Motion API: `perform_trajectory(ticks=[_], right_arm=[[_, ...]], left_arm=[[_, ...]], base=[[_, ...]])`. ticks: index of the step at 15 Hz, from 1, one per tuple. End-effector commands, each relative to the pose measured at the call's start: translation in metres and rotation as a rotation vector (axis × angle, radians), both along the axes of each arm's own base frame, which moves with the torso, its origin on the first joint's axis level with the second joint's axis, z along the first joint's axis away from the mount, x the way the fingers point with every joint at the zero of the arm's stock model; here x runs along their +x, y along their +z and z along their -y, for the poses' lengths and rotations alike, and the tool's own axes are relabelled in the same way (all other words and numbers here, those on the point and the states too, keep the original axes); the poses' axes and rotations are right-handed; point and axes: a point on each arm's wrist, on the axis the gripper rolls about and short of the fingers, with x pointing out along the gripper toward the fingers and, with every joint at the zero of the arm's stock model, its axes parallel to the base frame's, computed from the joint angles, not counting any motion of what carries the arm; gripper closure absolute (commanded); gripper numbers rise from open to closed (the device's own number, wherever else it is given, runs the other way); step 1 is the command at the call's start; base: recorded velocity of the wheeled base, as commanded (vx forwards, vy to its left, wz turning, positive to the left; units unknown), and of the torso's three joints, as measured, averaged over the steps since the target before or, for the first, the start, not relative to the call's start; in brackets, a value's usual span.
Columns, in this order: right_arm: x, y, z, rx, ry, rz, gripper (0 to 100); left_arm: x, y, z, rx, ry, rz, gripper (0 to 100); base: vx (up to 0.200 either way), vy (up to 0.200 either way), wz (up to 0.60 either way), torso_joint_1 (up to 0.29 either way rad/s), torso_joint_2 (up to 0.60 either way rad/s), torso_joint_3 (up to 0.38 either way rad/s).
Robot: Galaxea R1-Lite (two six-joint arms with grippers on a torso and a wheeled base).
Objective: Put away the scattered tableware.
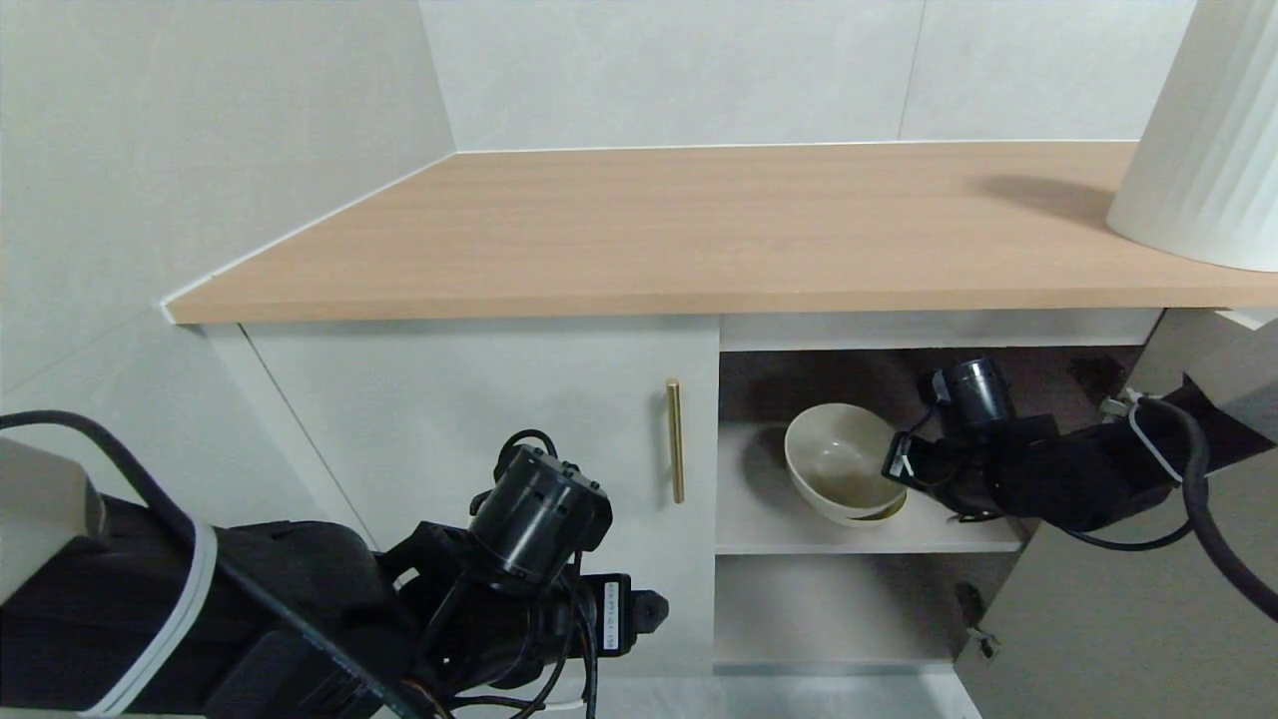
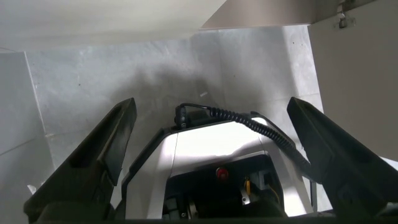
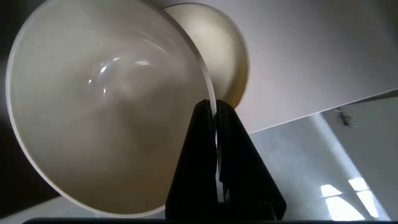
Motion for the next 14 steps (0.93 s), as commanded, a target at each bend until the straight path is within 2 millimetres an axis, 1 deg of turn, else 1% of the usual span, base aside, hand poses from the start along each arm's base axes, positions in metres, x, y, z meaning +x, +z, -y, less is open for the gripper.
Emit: perform_trajectory(ticks=[1,7,14], right_arm=[[0.006,-0.007,0.003,-0.018,-0.023,-0.008,100],[0.015,-0.013,0.014,-0.021,-0.063,-0.012,100],[0.023,-0.021,0.017,-0.019,-0.079,-0.016,100]], left_arm=[[0.0,0.0,0.0,0.001,0.001,-0.001,0],[0.0,0.0,0.0,0.001,0.002,-0.001,0],[0.0,0.0,0.0,0.001,0.001,-0.001,0]], base=[[0.0,0.0,0.0,0.0,0.0,0.0],[0.0,0.0,0.0,0.0,0.0,0.0],[0.0,0.0,0.0,0.0,0.0,0.0]])
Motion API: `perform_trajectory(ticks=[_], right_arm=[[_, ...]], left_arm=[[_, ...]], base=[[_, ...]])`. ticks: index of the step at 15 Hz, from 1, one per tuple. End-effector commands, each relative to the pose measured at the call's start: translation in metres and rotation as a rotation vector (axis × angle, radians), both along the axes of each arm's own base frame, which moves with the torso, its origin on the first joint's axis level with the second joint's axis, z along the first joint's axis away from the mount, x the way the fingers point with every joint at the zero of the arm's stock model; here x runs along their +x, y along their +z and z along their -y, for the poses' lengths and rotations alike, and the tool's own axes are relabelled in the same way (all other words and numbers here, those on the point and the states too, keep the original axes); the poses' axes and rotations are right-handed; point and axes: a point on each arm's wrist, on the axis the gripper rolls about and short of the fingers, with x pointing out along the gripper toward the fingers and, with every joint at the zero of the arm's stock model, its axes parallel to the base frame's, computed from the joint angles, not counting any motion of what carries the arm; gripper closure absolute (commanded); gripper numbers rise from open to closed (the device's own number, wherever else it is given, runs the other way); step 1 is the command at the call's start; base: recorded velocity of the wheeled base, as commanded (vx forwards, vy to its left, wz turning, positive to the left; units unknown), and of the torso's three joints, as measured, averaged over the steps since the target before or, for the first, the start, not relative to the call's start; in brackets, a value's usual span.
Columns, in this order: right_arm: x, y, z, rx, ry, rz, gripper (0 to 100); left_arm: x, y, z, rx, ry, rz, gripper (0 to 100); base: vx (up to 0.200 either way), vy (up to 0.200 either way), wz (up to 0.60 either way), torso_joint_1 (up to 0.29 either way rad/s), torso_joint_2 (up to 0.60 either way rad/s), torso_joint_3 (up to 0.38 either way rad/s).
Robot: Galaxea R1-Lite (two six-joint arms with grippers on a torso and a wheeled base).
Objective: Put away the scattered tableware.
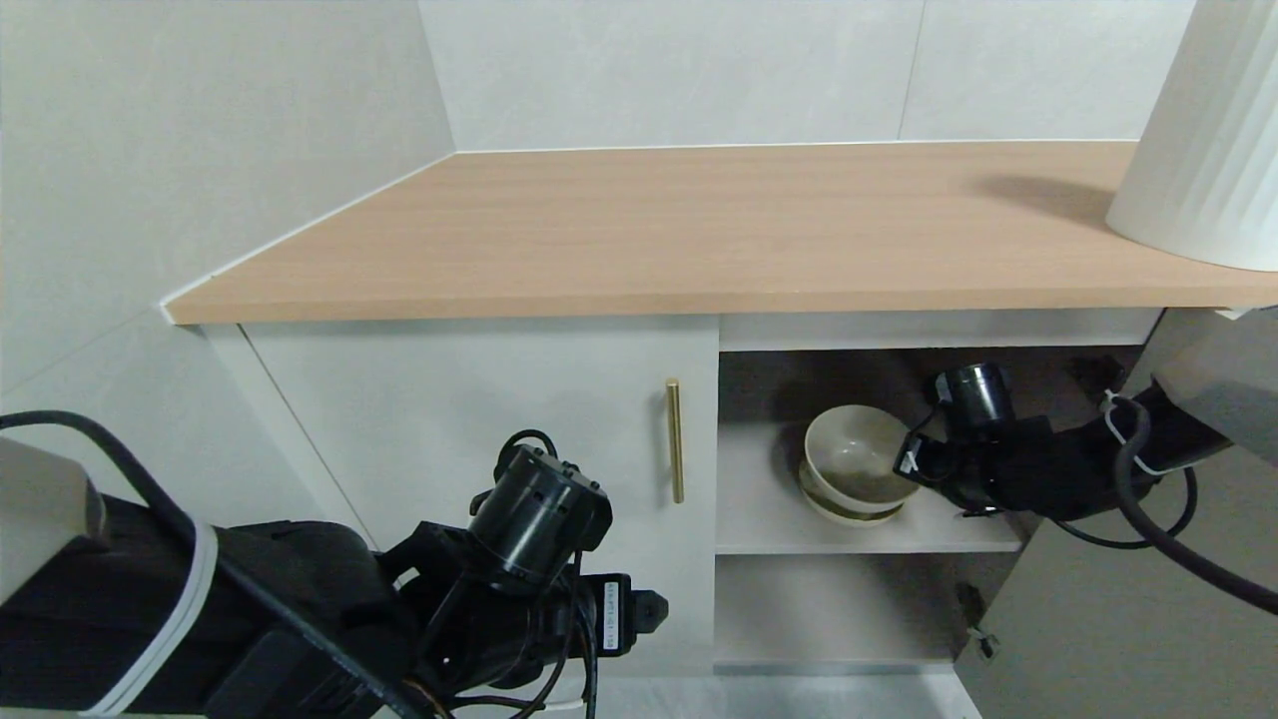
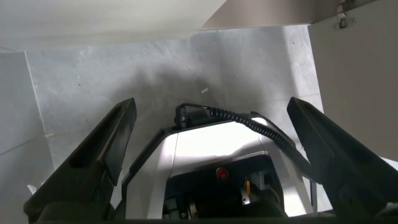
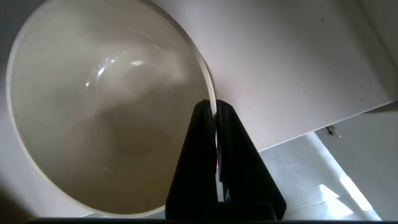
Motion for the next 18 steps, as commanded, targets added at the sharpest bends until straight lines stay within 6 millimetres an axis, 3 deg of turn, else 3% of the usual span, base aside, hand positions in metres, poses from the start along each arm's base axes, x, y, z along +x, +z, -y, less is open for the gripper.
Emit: perform_trajectory(ticks=[1,4,5,11,14,17,18], right_arm=[[0.002,-0.003,-0.001,-0.001,0.0,-0.005,100],[0.003,-0.005,-0.002,0.0,0.001,-0.008,100],[0.003,-0.006,-0.002,0.0,0.0,-0.009,0],[-0.005,0.005,-0.002,0.008,0.018,0.001,0],[-0.023,0.023,-0.008,0.035,0.078,0.013,0],[-0.094,0.065,-0.014,-0.025,0.384,-0.08,0],[-0.103,0.072,-0.015,-0.031,0.407,-0.076,0]], left_arm=[[0.0,0.0,0.0,0.001,0.001,-0.001,0],[0.0,0.0,0.0,0.001,0.001,-0.001,0],[0.0,0.0,0.0,0.001,0.001,-0.001,0],[0.001,0.0,0.0,-0.001,0.003,0.002,0],[-0.002,0.011,-0.003,-0.014,0.015,0.037,0],[-0.008,0.043,-0.029,-0.054,0.07,0.095,0],[-0.01,0.048,-0.033,-0.058,0.074,0.103,0]], base=[[0.0,0.0,0.0,0.0,0.0,0.0],[0.0,0.0,0.0,0.0,0.0,0.0],[0.0,0.0,0.0,0.0,0.0,0.0],[0.0,0.0,0.0,0.0,0.0,0.0],[0.0,0.0,0.0,0.0,0.0,0.0],[0.0,0.0,0.0,0.0,0.0,0.0],[0.0,0.0,0.0,0.0,0.0,0.0]])
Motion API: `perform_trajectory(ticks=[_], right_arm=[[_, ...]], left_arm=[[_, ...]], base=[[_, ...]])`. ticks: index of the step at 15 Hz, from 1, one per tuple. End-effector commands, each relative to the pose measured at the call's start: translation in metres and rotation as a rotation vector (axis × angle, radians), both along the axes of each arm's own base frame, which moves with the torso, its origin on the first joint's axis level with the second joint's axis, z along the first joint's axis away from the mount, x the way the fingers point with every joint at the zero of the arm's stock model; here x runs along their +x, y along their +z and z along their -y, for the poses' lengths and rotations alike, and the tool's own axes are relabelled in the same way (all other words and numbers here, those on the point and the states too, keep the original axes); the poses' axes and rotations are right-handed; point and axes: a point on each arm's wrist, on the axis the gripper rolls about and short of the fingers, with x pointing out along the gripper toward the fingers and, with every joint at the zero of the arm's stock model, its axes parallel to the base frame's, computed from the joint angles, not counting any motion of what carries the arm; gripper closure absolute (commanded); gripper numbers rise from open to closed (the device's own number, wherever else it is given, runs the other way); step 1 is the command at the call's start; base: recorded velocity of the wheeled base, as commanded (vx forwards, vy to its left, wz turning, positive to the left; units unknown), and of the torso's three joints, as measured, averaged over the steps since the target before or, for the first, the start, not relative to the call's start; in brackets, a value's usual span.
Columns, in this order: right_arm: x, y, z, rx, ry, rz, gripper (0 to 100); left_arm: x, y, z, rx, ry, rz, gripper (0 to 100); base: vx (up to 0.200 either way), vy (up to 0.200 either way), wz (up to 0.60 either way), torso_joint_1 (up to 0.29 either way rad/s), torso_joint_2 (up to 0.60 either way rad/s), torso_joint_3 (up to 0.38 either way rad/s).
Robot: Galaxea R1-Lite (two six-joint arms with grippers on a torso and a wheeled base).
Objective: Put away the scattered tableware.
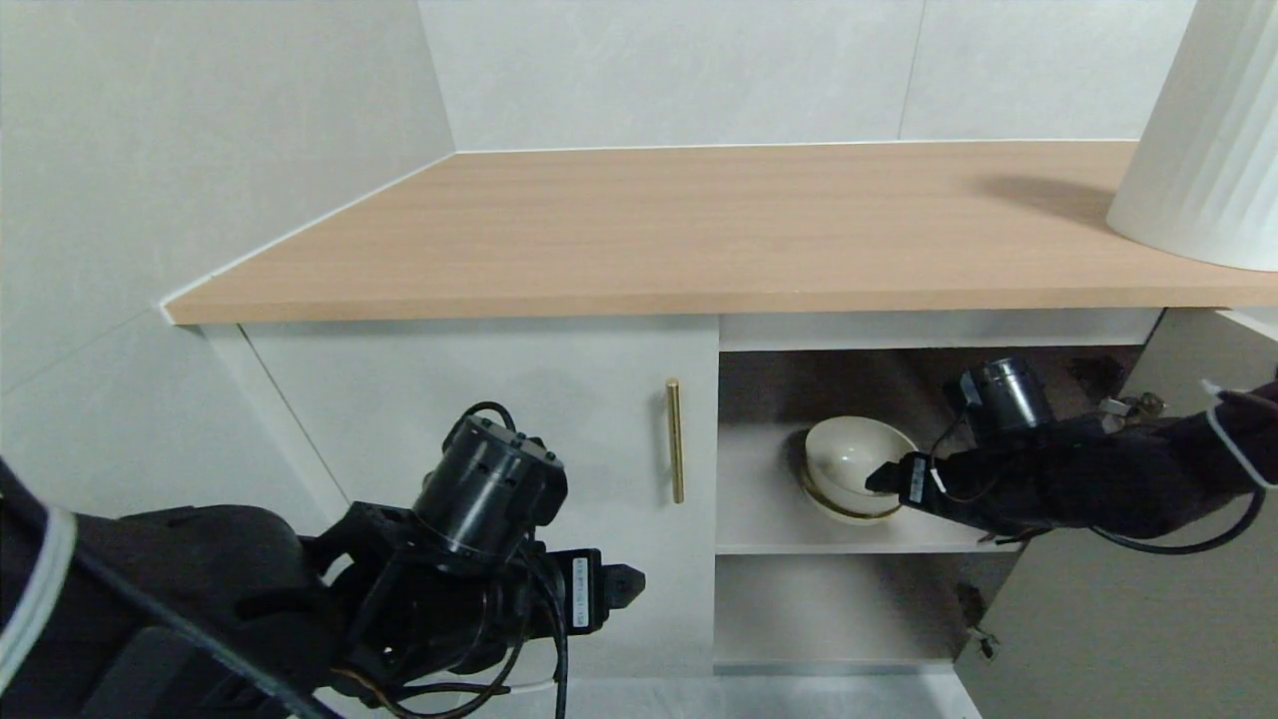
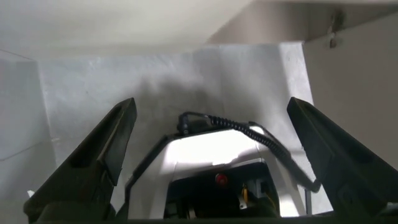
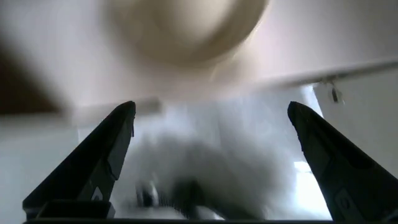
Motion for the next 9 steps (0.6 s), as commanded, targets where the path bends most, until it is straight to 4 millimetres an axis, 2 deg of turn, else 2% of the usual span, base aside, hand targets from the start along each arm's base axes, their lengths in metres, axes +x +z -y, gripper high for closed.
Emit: perform_trajectory(ticks=[1,3,5,7,9], right_arm=[[-0.077,0.064,-0.001,-0.003,0.193,0.078,0],[-0.121,0.096,0.006,-0.007,0.266,0.107,0],[-0.155,0.111,0.016,0.008,0.327,0.09,0],[-0.168,0.115,0.022,0.008,0.329,0.108,0],[-0.172,0.112,0.023,0.007,0.332,0.105,0]], left_arm=[[-0.017,0.044,-0.032,-0.047,0.027,0.107,0],[-0.034,0.066,-0.053,-0.024,0.007,0.168,0],[-0.048,0.073,-0.067,-0.011,0.003,0.192,0],[-0.054,0.074,-0.075,-0.013,0.019,0.204,0],[-0.053,0.074,-0.078,0.001,0.019,0.212,0]], base=[[0.0,0.0,0.0,0.0,0.0,0.0],[0.0,0.0,0.0,0.0,0.0,0.0],[0.0,0.0,0.0,0.0,0.0,0.0],[0.0,0.0,0.0,0.0,0.0,0.0],[0.0,0.0,0.0,0.0,0.0,0.0]])
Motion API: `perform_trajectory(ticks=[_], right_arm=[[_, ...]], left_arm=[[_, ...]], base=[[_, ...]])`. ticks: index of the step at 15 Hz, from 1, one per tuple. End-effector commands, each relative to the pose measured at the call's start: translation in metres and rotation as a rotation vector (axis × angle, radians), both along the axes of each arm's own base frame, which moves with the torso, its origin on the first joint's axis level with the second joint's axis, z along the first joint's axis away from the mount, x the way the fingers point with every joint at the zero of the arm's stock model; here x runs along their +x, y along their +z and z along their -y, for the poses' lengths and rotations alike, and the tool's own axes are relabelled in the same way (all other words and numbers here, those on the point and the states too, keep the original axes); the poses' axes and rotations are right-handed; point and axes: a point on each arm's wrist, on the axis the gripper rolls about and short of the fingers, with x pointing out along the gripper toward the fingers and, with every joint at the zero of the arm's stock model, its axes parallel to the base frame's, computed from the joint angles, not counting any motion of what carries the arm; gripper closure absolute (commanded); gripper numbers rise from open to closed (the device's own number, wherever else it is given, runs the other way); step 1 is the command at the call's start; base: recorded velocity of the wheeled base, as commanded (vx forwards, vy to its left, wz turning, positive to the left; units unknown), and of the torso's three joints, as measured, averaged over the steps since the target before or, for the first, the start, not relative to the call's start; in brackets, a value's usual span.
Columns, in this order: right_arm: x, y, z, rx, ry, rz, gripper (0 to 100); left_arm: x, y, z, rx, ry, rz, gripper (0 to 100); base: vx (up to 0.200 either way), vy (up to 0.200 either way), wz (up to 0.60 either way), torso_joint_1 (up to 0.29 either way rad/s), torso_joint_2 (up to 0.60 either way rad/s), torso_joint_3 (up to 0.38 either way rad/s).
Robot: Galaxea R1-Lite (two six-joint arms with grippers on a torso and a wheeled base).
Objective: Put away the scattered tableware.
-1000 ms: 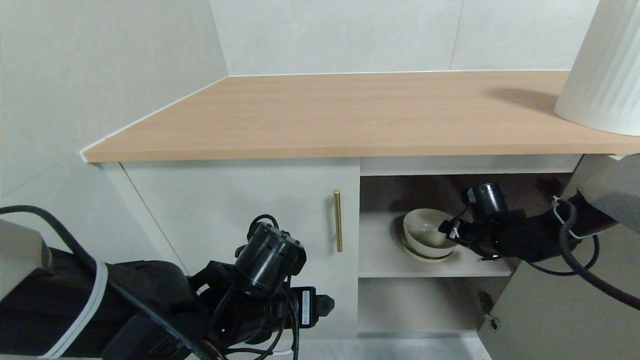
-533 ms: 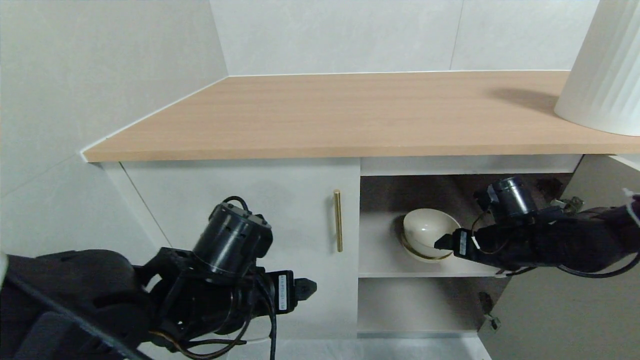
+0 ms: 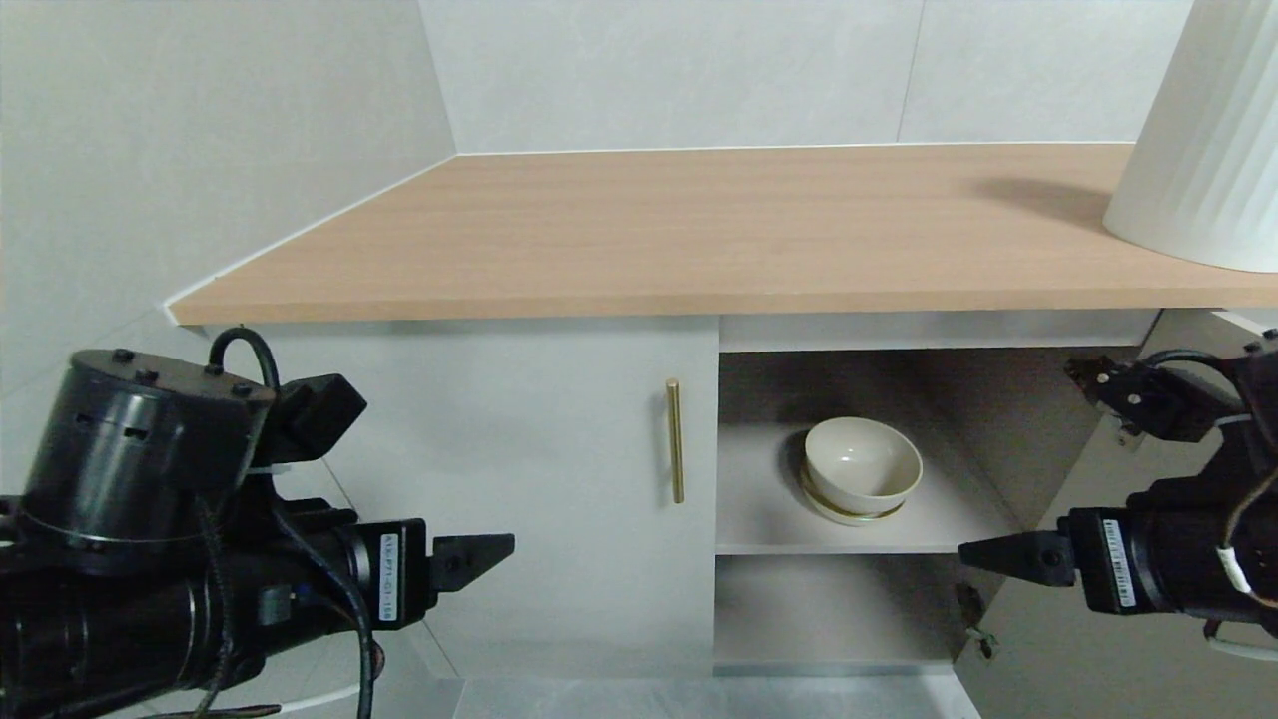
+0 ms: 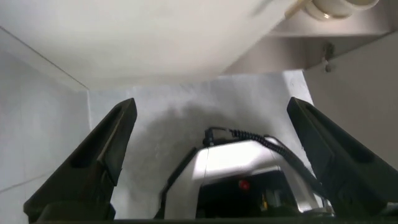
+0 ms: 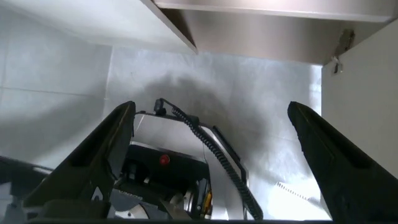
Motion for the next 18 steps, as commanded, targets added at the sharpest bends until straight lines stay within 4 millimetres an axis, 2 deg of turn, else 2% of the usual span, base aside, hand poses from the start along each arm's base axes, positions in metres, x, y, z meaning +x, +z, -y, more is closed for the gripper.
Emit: perform_trajectory(ticks=[1,6,10,18], right_arm=[[-0.014,0.009,0.006,0.025,0.01,0.048,0],[-0.015,0.006,0.006,0.017,0.013,0.039,0],[-0.018,0.002,0.003,0.009,0.038,0.026,0],[-0.017,-0.001,0.002,0.003,0.041,0.014,0]], left_arm=[[-0.003,0.006,-0.004,-0.012,0.004,0.03,0],[0.002,-0.001,0.0,0.008,0.002,-0.001,0],[0.007,-0.009,0.003,0.029,0.005,-0.033,0],[0.009,-0.012,0.004,0.036,0.006,-0.046,0]], base=[[0.0,0.0,0.0,0.0,0.0,0.0],[0.0,0.0,0.0,0.0,0.0,0.0],[-0.2,0.0,0.0,0.007,0.0,-0.002],[-0.2,0.0,0.0,0.001,0.0,0.005]])
